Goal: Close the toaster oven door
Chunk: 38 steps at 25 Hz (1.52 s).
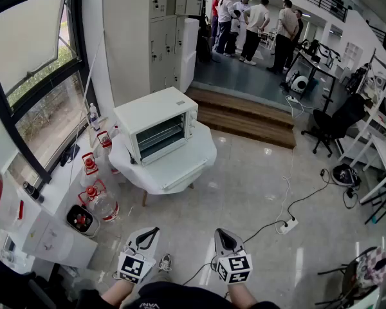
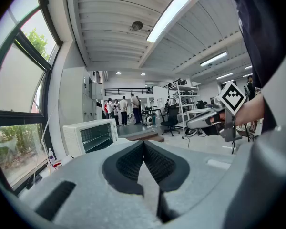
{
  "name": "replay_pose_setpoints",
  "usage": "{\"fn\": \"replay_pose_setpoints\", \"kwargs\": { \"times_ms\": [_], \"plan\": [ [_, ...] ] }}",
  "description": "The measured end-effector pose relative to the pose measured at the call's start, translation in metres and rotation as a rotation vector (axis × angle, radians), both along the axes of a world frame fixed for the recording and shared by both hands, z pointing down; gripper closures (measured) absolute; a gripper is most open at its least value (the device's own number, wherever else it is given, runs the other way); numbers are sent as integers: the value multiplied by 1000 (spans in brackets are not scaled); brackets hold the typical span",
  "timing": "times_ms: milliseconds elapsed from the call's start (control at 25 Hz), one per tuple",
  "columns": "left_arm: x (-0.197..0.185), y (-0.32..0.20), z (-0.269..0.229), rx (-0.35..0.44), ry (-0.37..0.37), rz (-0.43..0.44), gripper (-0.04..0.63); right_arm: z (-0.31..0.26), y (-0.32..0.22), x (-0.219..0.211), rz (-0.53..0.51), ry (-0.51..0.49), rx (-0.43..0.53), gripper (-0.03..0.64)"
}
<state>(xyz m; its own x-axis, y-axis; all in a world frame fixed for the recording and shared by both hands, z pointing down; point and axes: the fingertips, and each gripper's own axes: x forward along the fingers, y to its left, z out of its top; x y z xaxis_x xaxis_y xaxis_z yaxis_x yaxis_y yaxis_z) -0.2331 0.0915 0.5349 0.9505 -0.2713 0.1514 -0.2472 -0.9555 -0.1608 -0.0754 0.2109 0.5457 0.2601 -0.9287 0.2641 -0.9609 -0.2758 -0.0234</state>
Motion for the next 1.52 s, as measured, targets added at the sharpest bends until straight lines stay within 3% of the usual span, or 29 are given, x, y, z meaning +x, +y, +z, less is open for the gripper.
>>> {"fn": "replay_pose_setpoints", "kwargs": {
  "times_ms": [360,800,840,880,920,960,1160,1520],
  "plan": [
    [-8,17,5,-30,-6,-15,577,0,12,-4,3,4,9,615],
    [22,-11,3,-64,-2,23,571,0,-13,15,11,-51,65,615],
    [27,-16,5,-70,-5,33,556,1,-17,18,15,-55,69,573],
    [33,-21,6,-78,-5,44,487,1,-22,22,21,-56,71,523],
    [39,-27,8,-85,-4,58,409,1,-27,27,31,-57,71,515],
    [45,-32,9,-91,-6,75,394,2,-31,32,43,-57,68,515],
    [72,-67,17,-71,-36,162,367,7,-56,56,129,-72,73,460],
    [112,-130,9,-71,-9,293,345,4,-93,77,286,-70,99,449]
  ]
}}
